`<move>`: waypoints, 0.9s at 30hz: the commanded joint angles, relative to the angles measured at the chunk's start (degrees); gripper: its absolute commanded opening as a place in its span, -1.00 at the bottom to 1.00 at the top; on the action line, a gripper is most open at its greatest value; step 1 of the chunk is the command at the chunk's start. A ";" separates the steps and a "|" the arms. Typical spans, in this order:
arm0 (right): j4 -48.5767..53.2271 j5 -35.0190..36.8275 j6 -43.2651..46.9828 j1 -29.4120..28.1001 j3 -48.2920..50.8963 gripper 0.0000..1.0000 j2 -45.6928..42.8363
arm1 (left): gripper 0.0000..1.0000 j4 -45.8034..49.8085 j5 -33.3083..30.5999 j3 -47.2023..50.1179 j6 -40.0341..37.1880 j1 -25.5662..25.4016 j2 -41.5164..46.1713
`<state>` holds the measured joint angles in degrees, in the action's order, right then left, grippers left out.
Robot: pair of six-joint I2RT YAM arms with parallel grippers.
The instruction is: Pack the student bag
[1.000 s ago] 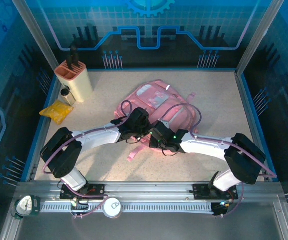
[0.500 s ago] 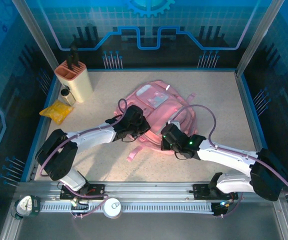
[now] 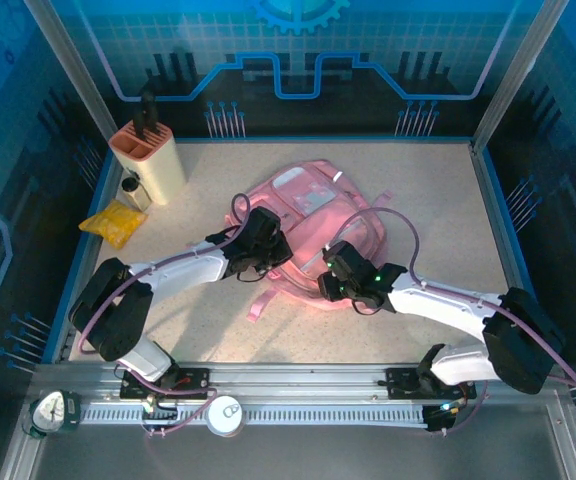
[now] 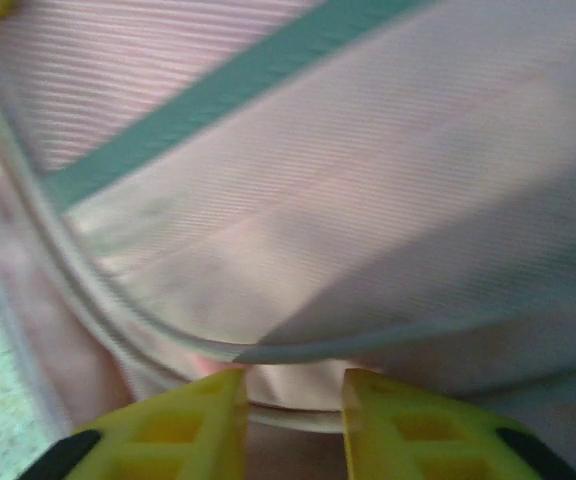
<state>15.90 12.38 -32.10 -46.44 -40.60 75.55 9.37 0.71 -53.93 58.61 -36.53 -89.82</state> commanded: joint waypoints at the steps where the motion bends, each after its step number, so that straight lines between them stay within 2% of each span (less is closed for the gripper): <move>1: -3.22 -5.36 2.89 1.83 -0.83 -0.27 1.11 | -1.00 -0.94 -0.21 -1.18 3.06 0.66 1.79; 6: -8.13 -12.32 6.39 1.67 -2.21 -0.04 3.26 | -1.00 -4.10 1.33 -0.65 7.57 0.63 3.50; 11: -4.87 -6.06 6.28 0.25 -4.66 0.09 6.17 | -1.00 -4.38 -0.04 -0.13 9.47 0.66 5.43; 15: -8.14 -2.52 7.78 -2.64 -4.53 0.12 5.79 | -1.00 -4.52 0.92 -0.35 10.26 0.67 5.58; 18: -8.20 -0.60 7.44 -3.74 -6.26 0.05 7.31 | -1.00 -6.11 0.63 0.73 10.53 0.42 6.37; 27: -6.46 6.95 5.05 -5.35 -8.44 -0.40 10.02 | -1.00 -4.80 -0.51 1.17 9.42 0.41 7.48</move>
<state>13.02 14.55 -26.92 -51.33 -46.44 84.84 7.64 -0.91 -52.97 67.59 -35.70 -85.76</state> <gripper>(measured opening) 0.313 0.048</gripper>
